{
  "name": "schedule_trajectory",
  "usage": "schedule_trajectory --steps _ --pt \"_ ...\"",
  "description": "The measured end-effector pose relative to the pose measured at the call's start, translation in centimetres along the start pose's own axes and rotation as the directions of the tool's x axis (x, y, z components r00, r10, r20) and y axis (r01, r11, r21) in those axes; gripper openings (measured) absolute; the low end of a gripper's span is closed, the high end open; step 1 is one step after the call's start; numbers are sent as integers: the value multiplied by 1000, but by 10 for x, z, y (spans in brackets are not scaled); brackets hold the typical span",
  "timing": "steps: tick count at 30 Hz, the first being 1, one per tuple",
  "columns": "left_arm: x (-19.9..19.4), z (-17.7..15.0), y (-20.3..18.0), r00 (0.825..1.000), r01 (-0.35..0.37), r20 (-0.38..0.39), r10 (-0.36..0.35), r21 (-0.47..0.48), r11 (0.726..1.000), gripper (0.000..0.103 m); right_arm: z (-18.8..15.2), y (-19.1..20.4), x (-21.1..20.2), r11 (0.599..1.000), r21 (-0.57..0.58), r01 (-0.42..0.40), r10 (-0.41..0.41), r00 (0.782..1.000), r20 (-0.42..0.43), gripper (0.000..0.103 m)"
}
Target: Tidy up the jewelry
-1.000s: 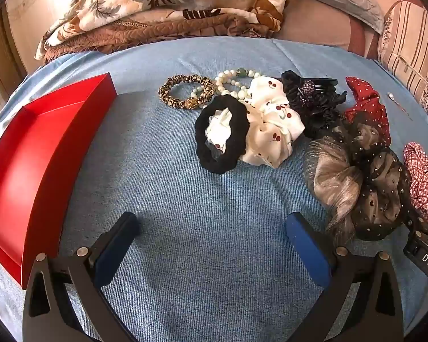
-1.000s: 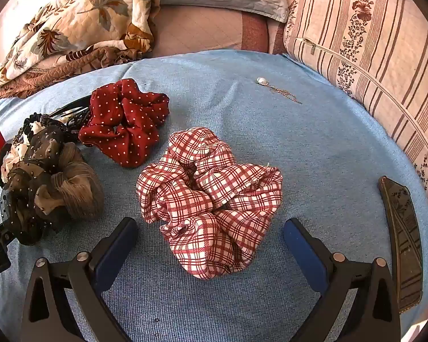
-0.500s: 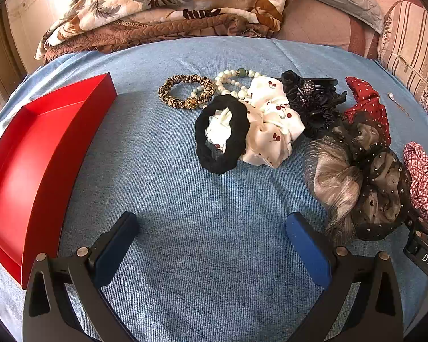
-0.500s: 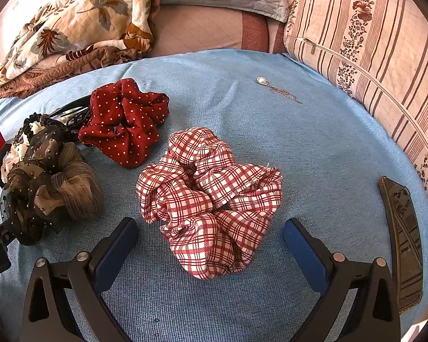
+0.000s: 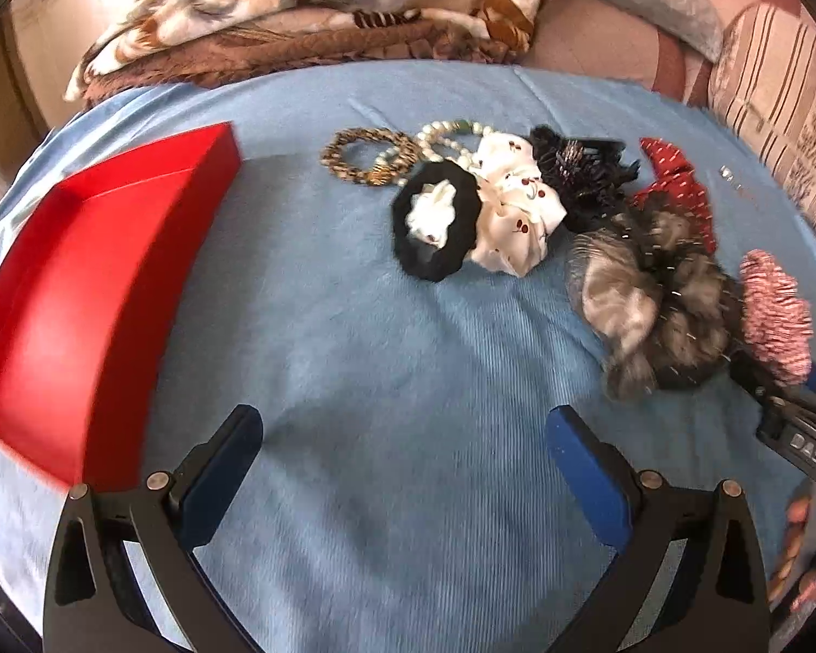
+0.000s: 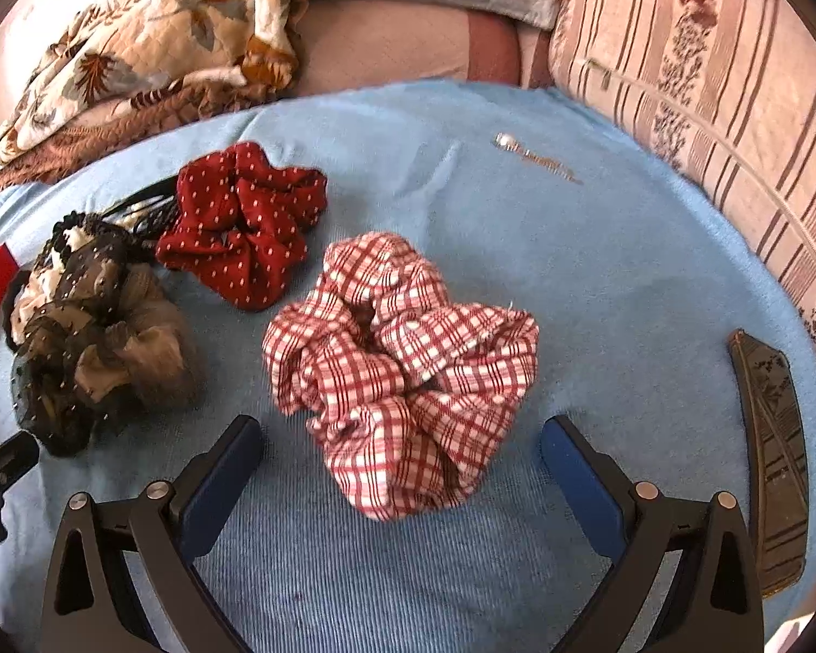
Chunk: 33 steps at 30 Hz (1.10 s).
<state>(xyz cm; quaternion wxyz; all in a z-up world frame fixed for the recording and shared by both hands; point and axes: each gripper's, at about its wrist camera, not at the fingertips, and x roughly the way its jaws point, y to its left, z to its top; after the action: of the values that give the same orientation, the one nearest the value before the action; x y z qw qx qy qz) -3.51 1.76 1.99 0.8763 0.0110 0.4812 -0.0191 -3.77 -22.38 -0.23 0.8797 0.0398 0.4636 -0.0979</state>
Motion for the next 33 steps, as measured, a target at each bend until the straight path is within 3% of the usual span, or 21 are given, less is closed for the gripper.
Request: schedule_trajectory --steps 6,13,16,20,24,28,33 --pt "-61 -19 19 992 -42 118 48 -51 998 103 -18 4 -24 1000 -31 -6 6 1000 -1 103" --pt "-141 -30 21 946 -76 313 82 -33 997 103 -42 7 -93 1000 10 8 -9 989 149 102" --pt "-164 -31 25 927 -82 365 93 -46 996 103 -43 10 -129 999 26 25 -30 971 238 103" --pt "-195 -35 32 910 -56 409 70 -47 997 103 -44 21 -175 999 10 46 -47 925 378 103" --pt "-217 -37 38 887 -44 457 63 -52 998 103 -42 37 -200 1000 -14 22 -14 906 424 103" --pt "-225 -38 44 886 -39 460 59 -53 998 103 -46 49 -209 999 -31 19 -3 902 431 103" --pt "-220 -41 52 898 -46 434 67 -60 997 103 -50 57 -212 999 -34 31 -13 899 438 103"
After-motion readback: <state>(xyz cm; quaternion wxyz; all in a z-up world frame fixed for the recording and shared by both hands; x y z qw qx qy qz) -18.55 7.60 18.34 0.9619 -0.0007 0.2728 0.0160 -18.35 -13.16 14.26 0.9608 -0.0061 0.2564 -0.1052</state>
